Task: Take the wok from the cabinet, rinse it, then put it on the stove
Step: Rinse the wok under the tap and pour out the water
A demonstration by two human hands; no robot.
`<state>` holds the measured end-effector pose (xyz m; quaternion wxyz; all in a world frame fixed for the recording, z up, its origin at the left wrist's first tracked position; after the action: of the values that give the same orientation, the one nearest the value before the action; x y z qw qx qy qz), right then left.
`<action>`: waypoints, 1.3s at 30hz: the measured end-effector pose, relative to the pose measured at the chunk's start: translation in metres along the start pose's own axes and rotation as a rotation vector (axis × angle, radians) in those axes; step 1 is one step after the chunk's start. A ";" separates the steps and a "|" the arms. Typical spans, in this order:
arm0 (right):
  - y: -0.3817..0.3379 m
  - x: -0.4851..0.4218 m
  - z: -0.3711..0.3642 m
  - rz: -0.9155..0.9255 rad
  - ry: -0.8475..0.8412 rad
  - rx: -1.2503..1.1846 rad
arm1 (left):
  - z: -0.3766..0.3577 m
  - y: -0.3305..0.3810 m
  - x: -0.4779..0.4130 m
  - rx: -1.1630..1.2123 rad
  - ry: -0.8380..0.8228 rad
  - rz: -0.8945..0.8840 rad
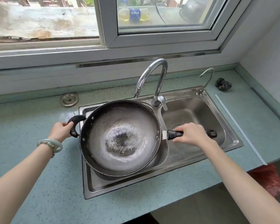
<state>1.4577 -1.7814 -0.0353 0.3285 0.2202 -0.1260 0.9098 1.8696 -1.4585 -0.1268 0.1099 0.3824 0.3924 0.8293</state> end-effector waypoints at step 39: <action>0.005 0.008 -0.011 -0.128 0.197 -0.156 | 0.005 0.045 0.029 -0.012 -0.043 -0.247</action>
<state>1.4455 -1.7762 -0.0417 0.4126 0.1113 -0.1494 0.8916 1.8589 -1.4717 -0.0761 0.2217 0.3484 0.4292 0.8033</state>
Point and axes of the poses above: each hand's wrist, its own x-axis away from the middle knuckle, its own z-axis out of the back of the hand, y = z × x, the point moved 3 cm from there along -x, towards the middle knuckle, and after that the axes turned 12 degrees about -y, right-handed, at the moved point
